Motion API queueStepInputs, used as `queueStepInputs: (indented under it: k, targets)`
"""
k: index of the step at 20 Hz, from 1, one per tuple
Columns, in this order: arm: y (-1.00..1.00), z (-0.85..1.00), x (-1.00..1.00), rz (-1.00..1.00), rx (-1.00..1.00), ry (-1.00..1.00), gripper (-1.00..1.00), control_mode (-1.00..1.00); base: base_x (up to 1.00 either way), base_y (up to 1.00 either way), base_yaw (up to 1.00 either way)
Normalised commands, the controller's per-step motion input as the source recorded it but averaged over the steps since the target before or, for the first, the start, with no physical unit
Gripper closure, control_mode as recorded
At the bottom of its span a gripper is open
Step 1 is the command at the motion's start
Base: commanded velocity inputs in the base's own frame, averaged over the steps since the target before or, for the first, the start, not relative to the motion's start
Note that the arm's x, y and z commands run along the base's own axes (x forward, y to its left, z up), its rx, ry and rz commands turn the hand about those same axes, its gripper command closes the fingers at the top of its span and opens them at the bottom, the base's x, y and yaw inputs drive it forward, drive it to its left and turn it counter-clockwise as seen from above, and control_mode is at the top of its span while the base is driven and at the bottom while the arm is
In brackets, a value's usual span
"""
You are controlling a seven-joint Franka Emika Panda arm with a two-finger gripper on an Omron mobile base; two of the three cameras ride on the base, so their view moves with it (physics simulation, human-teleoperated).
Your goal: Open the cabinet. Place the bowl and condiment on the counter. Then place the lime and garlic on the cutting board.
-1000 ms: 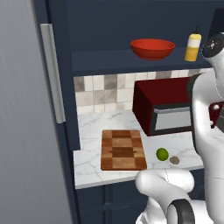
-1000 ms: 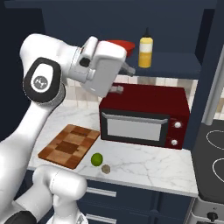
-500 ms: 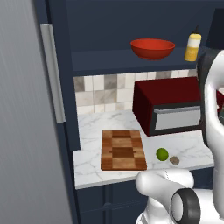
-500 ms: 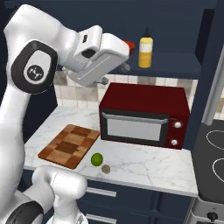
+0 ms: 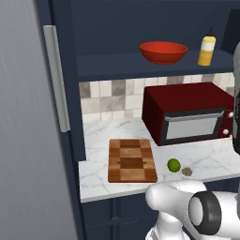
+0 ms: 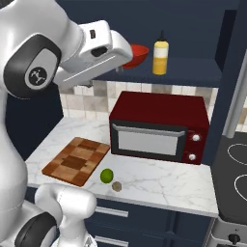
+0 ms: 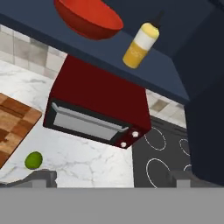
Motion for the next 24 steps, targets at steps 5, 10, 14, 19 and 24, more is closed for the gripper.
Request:
queueStepInputs:
  k: [5, 10, 14, 19, 24]
  targets:
    - [0.27, 0.00, 0.00, 0.19, 0.14, 0.00, -1.00, -1.00, 0.00, 0.00, 0.00]
    - [0.00, 0.00, 0.00, 0.01, 0.19, 0.00, -1.00, -1.00, 0.00, 0.00, 0.00]
    - [0.00, 0.00, 0.00, -0.03, 0.14, -0.01, -1.00, -1.00, 0.00, 0.00, 0.00]
    - [0.00, 0.00, -0.01, -0.09, 0.02, -0.02, -1.00, -1.00, 0.00, 0.00, 0.00]
    - [0.00, -0.01, -0.01, -0.06, 0.00, -0.04, -1.00, -1.00, 0.00, 0.00, 0.00]
